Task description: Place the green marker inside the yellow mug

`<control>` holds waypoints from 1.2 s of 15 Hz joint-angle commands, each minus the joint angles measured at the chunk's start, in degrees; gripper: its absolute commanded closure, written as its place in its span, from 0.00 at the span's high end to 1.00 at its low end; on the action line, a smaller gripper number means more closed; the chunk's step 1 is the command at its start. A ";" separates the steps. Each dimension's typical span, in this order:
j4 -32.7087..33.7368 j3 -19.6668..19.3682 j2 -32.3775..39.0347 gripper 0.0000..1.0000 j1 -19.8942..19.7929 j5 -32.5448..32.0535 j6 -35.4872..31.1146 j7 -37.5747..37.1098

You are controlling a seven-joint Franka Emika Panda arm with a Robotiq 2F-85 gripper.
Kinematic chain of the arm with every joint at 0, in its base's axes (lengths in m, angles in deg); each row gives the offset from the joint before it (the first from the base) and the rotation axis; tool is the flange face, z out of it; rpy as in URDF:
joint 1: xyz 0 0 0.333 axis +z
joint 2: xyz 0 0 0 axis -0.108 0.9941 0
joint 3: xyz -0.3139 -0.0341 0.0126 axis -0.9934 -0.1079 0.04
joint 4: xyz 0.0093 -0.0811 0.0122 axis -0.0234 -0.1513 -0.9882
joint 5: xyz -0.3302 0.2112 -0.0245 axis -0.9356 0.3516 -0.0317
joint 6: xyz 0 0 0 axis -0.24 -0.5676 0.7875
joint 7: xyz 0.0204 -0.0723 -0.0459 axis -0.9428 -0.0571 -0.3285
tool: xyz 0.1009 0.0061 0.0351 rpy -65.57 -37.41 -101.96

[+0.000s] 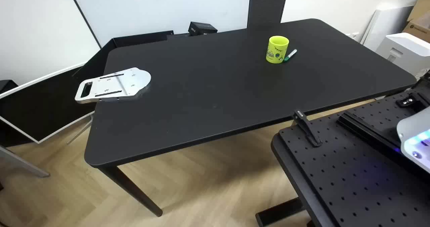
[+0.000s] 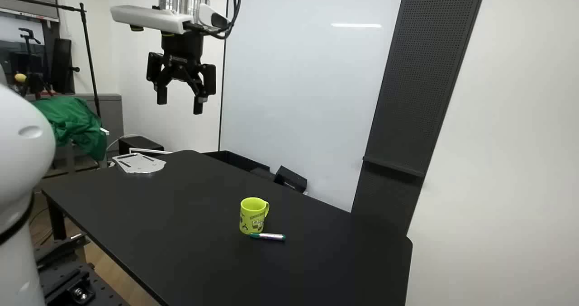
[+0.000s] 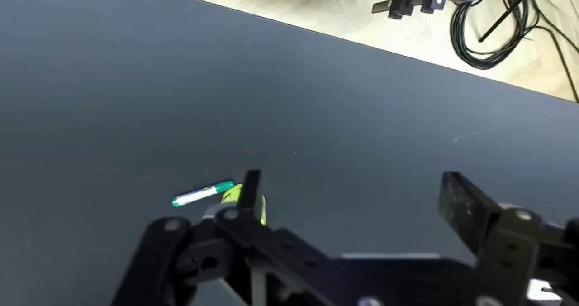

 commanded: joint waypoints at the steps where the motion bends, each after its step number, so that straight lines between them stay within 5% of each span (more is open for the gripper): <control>1: 0.10 0.28 0.02 1.00 -0.32 0.19 0.15 0.16; 14: 0.10 0.28 0.01 1.00 -0.32 0.18 0.15 0.16; 18: 2.77 0.17 5.32 1.00 -2.06 -1.05 -3.21 -0.62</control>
